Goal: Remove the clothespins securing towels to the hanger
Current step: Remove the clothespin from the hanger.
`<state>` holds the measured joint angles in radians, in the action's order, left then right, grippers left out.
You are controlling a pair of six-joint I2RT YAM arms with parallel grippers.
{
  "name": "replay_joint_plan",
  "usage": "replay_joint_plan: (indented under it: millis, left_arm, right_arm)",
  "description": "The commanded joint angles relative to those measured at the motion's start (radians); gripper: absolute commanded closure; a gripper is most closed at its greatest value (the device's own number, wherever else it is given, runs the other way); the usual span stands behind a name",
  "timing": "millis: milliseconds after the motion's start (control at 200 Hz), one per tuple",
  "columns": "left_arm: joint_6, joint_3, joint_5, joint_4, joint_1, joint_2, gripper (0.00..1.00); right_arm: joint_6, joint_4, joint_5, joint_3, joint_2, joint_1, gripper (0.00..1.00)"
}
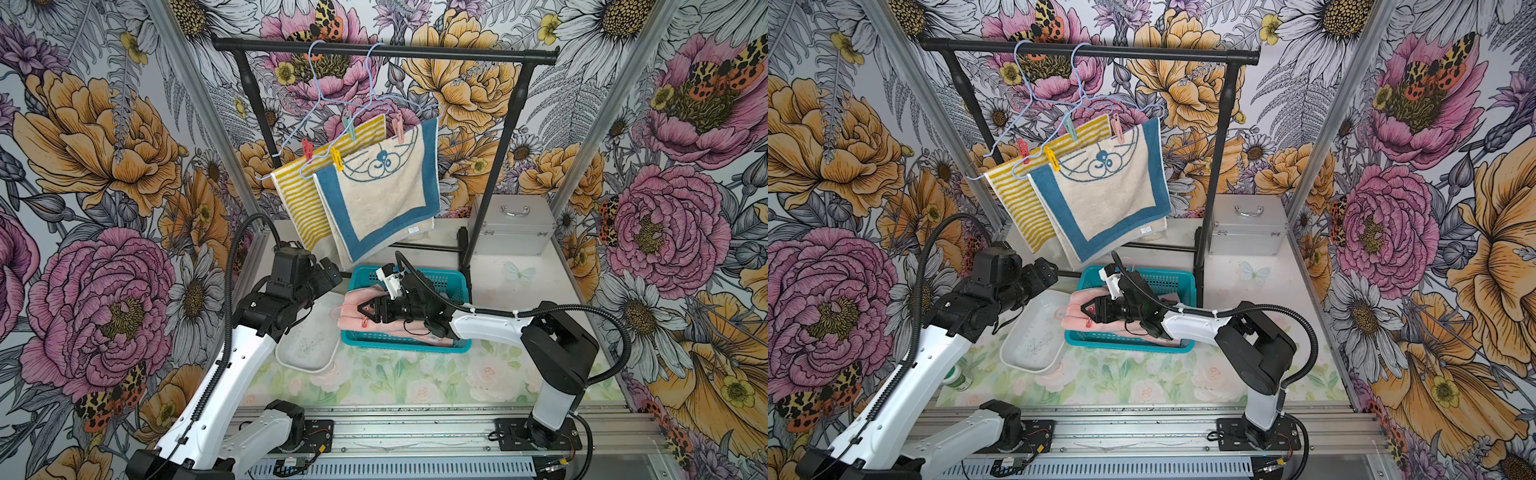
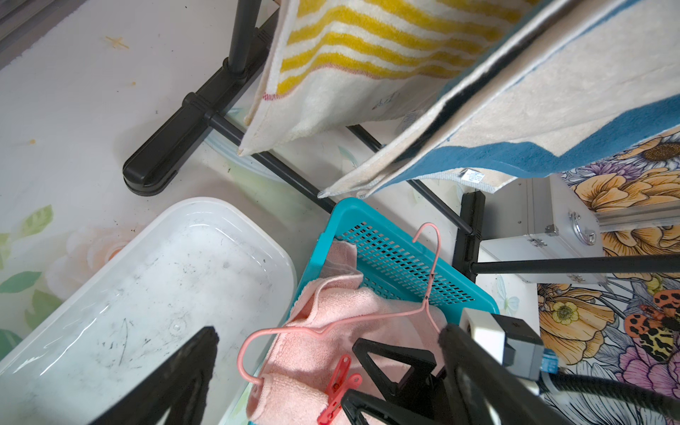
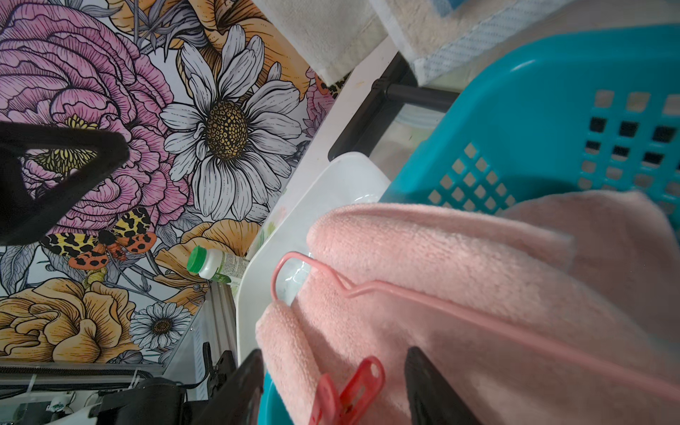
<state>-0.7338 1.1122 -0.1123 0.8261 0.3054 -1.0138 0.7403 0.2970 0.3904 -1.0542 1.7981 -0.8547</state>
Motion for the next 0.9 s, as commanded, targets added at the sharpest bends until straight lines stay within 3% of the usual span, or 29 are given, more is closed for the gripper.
replay_joint_plan:
  millis: [0, 370, 701, 896]
  left_arm:
    - [0.013, -0.01, -0.003, -0.007, 0.008, 0.004, 0.04]
    - [0.023, -0.006, -0.004, -0.015, 0.004, -0.008, 0.04]
    - [0.024, -0.007, -0.006, -0.015, 0.001, 0.0, 0.04]
    - [0.025, -0.005, -0.007, -0.015, 0.002, 0.0, 0.04]
  right_arm:
    - [-0.017, 0.023, 0.027, -0.016, 0.028, -0.01, 0.39]
    - [-0.073, -0.005, 0.071, -0.037, 0.032, -0.033, 0.42]
    - [-0.138, -0.024, 0.037, -0.032, -0.003, -0.045, 0.65]
    - [-0.171, -0.024, 0.017, -0.031, -0.023, -0.05, 0.67]
